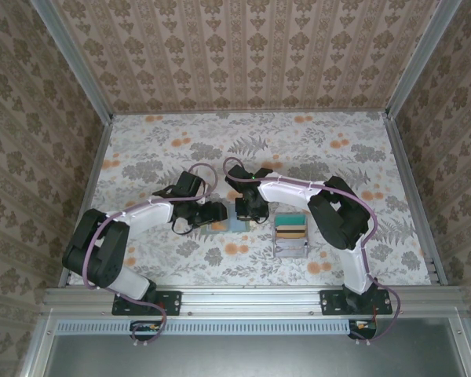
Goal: Take the credit cards out of the card holder
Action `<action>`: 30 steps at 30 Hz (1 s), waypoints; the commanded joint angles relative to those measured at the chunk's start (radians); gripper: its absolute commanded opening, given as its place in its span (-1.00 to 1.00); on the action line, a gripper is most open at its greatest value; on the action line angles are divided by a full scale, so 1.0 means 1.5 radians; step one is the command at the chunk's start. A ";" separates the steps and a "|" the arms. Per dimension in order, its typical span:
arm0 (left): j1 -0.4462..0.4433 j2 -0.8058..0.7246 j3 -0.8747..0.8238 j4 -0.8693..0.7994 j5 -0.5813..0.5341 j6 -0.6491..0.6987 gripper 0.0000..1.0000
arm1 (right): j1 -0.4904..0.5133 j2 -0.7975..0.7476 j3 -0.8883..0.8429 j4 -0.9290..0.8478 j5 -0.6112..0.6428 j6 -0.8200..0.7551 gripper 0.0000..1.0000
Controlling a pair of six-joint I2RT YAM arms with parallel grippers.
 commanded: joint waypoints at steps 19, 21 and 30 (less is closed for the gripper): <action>-0.003 -0.087 0.018 -0.046 -0.007 0.023 0.97 | -0.003 -0.036 0.023 -0.025 0.024 0.007 -0.56; -0.003 -0.076 0.018 -0.047 -0.008 0.020 0.96 | -0.003 -0.038 0.029 -0.028 0.023 0.005 -0.56; -0.001 -0.043 -0.004 -0.028 -0.008 0.020 0.88 | -0.003 -0.039 -0.002 -0.021 0.019 0.011 -0.55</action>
